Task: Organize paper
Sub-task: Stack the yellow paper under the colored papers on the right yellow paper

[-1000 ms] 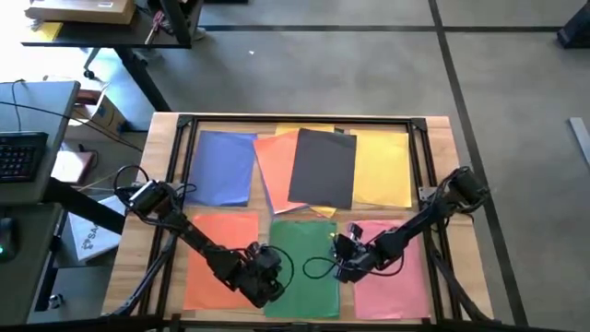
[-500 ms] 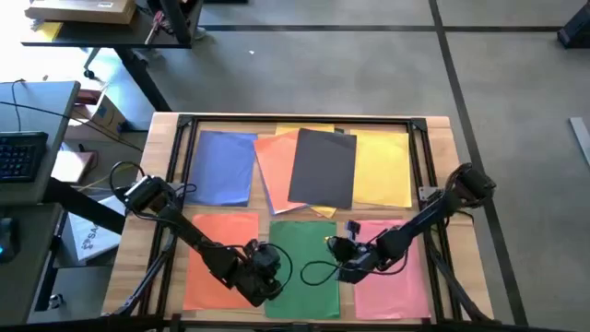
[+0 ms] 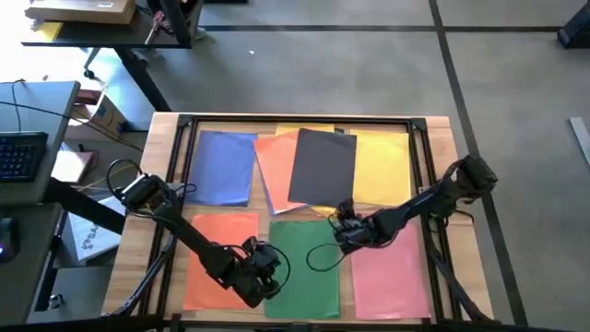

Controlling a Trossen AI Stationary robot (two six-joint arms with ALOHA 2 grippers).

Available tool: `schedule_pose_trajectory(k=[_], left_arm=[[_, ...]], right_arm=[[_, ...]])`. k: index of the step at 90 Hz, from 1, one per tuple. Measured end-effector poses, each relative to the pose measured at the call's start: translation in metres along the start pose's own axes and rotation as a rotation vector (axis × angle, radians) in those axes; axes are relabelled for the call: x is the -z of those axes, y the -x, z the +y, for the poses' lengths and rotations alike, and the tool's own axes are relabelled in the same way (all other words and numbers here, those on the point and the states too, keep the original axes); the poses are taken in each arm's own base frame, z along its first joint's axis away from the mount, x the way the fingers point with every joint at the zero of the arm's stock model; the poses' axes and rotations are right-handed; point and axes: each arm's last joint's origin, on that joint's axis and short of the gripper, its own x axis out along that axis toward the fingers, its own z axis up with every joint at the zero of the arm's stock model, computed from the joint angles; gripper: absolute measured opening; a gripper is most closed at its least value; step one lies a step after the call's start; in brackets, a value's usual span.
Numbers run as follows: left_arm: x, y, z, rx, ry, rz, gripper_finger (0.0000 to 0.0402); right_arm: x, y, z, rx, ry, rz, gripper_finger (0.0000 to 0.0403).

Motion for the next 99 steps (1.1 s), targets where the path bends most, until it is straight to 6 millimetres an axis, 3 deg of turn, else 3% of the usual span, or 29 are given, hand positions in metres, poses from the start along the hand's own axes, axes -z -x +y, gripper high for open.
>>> schedule_pose_trajectory(k=[27, 52, 65, 79, 99], left_arm=[[0.000, 0.000, 0.000, -0.003, -0.020, 0.000, 0.0000], [0.000, 0.000, 0.000, -0.004, -0.019, -0.003, 0.0000], [0.000, 0.000, 0.000, -0.004, -0.019, -0.003, 0.0000], [0.000, 0.000, 0.000, -0.003, -0.019, -0.001, 0.0000], [0.000, 0.000, 0.000, -0.003, -0.019, -0.001, 0.0000]], right_arm=[[0.017, -0.024, -0.001, 0.070, 0.097, -0.072, 0.0150], [0.011, -0.042, 0.004, 0.145, 0.189, -0.080, 0.0145], [0.007, -0.041, 0.003, 0.215, 0.159, -0.089, 0.0140], [-0.001, -0.037, 0.002, 0.252, 0.145, -0.102, 0.0104], [-0.020, -0.025, 0.002, 0.263, 0.127, -0.156, 0.0013]])
